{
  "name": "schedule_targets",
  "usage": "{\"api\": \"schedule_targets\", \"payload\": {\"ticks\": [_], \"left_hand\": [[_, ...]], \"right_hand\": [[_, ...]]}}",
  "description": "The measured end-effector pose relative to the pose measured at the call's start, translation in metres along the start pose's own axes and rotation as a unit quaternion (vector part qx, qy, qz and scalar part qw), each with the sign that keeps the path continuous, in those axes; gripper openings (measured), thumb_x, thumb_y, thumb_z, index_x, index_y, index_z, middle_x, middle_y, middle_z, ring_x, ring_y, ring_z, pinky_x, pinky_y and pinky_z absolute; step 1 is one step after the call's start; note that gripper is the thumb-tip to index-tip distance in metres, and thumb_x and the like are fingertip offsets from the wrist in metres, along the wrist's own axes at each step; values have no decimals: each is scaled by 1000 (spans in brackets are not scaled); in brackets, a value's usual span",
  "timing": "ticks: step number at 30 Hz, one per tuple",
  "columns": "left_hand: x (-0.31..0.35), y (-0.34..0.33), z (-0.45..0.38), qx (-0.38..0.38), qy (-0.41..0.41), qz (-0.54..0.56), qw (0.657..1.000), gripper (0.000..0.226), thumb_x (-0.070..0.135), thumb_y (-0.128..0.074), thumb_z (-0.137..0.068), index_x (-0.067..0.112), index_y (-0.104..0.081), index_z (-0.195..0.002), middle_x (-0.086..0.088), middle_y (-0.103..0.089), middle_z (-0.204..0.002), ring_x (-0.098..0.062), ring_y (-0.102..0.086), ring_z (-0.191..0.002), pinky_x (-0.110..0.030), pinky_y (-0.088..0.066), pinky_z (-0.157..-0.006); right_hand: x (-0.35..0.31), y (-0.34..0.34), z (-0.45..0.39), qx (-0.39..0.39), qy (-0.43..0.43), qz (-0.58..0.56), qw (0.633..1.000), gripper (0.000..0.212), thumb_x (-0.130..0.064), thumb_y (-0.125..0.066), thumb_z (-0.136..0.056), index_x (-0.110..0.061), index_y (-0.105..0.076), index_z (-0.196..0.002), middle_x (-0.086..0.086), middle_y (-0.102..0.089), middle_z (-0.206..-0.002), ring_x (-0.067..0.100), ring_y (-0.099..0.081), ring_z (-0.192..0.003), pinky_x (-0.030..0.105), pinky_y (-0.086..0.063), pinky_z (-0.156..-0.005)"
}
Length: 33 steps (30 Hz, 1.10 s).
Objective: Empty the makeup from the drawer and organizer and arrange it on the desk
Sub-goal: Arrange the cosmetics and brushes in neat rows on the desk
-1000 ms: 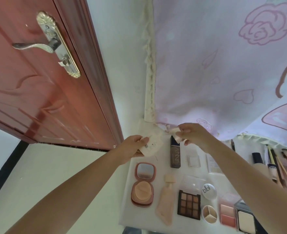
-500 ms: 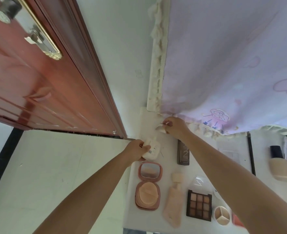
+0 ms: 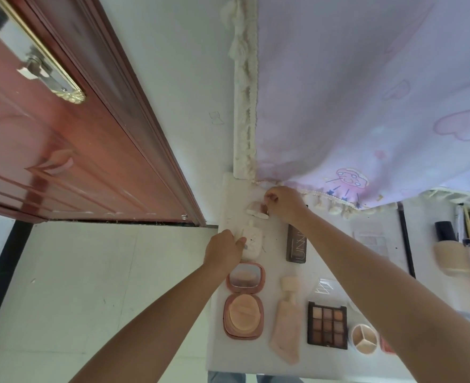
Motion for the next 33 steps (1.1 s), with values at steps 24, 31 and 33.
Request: {"api": "schedule_targets", "payload": {"ticks": [24, 31, 33], "left_hand": [[98, 13, 75, 20, -282, -173, 944, 68, 44, -50, -89, 12, -22, -143, -4, -27, -148, -19, -28, -136, -27, -27, -108], [151, 36, 108, 38, -373, -184, 908, 37, 35, -57, -87, 13, -53, -117, -4, -57, -115, -20, -51, -109, -25, -36, -86], [162, 51, 118, 47, -403, -234, 883, 37, 36, -57, -86, 17, -54, -118, 0, -57, -115, -16, -51, -109, -23, -36, -83]], "right_hand": [[61, 66, 105, 11, -168, -356, 919, 7, -10, -64, -80, -5, -59, -77, 13, -53, -87, 26, -58, -61, 38, -56, -71], [33, 99, 156, -22, -62, -419, 906, 12, -6, -59, -84, -8, -59, -73, 8, -53, -77, 21, -54, -60, 21, -53, -47], [29, 104, 165, -53, -50, -397, 915, 11, -6, -59, -85, -8, -60, -74, 8, -52, -81, 20, -58, -58, 20, -55, -52]]}}
Point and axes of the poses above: each hand's wrist, its own z-axis away from the middle knuckle, its own y-axis out of the back of the hand, x = y × z, the point moved 8 cm from there along -z, towards the middle knuckle
